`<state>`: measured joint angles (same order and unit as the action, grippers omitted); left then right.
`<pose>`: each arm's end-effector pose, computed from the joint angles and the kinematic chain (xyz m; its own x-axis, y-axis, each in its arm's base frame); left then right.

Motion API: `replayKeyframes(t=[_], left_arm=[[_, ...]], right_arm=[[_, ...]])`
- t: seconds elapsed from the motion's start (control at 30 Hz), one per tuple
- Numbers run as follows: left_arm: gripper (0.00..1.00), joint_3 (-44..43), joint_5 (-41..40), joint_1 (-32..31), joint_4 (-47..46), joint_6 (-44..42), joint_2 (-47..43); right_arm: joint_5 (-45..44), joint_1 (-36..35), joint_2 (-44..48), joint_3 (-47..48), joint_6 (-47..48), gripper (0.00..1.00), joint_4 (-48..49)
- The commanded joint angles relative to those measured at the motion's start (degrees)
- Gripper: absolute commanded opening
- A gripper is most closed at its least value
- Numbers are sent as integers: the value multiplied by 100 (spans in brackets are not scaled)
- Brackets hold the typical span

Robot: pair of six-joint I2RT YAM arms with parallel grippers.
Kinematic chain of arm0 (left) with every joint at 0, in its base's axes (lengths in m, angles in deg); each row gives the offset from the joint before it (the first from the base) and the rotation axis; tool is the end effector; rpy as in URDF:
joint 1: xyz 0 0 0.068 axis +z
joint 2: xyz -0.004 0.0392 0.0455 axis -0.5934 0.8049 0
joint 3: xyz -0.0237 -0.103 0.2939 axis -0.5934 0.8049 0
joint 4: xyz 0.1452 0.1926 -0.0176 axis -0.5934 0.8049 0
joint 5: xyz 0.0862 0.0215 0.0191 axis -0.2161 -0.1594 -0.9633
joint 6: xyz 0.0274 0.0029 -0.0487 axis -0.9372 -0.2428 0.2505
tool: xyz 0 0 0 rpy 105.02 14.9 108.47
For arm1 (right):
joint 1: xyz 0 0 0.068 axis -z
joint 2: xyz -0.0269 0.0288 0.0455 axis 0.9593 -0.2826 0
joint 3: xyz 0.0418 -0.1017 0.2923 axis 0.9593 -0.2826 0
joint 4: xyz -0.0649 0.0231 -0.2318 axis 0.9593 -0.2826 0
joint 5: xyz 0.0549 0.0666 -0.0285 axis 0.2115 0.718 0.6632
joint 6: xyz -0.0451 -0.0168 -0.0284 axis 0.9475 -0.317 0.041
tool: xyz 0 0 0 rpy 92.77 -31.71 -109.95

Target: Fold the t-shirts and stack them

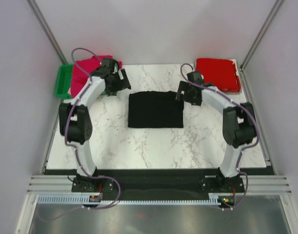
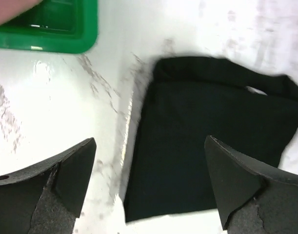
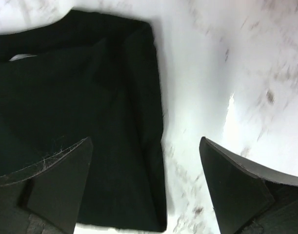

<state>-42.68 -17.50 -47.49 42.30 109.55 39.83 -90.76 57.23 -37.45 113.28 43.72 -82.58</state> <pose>0.4341 -0.0875 0.2923 -0.8130 -0.3369 -0.4749 -0.1937 0.9256 -0.3251 0.4034 0.1157 0.2523 -0.8055 0.2772 -0.5237 0.1775 0.9561 0.2332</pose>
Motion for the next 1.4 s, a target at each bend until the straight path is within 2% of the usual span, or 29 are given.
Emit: replayKeyframes(t=[0.0,0.13,0.23,0.3,0.37,0.5,0.67,0.8,0.83,0.9,0.93,1.0,1.03,1.13,1.23,1.33,1.37], left_arm=[[100,322,154,-191,-108,-214,-1075],[100,954,233,-244,-91,-153,-1892],[99,1665,356,-288,-82,-170,-2683],[99,2351,392,-288,-38,-292,-3447],[100,2929,401,-288,32,-398,-3992],[100,3539,331,-288,339,-618,-5370],[100,3995,67,-288,718,-768,-6340],[100,4601,-117,-306,561,-847,-6946],[100,4690,-527,-306,569,-569,-7043],[100,4954,-435,-306,307,-548,-7395],[100,5033,-138,-306,183,-592,-7474],[100,5104,-65,-315,120,-627,-7624],[100,5104,-91,-306,120,-619,-7659],[100,5157,-135,-315,85,-618,-7668],[100,5113,-118,-306,85,-671,-7519],[100,5104,-170,-306,85,-697,-7545],[100,5121,-205,-306,85,-698,-7589]], right_arm=[[328,-200,824,-937,-256,98,1123],[573,-499,1159,-2201,-554,98,1555],[951,-614,1282,-2722,-696,98,2099],[813,-597,1335,-2724,-617,98,2145],[602,-413,1353,-2531,-380,98,2057],[803,-78,916,-1943,-134,98,1890],[961,-34,-94,-906,86,98,1697],[1330,-25,-747,-308,69,98,1635],[1409,-34,-835,-159,69,96,1617],[1462,-34,-1037,-70,139,87,1600],[1489,-34,-1072,-34,183,80,1600],[1515,-34,-1222,10,270,66,1626],[1559,-25,-1292,97,393,51,1617],[1681,10,-1512,255,482,30,1626],[1823,45,-1557,422,631,0,1582],[1516,80,-1267,685,1043,0,1276],[1315,89,-1144,843,1332,0,865]])
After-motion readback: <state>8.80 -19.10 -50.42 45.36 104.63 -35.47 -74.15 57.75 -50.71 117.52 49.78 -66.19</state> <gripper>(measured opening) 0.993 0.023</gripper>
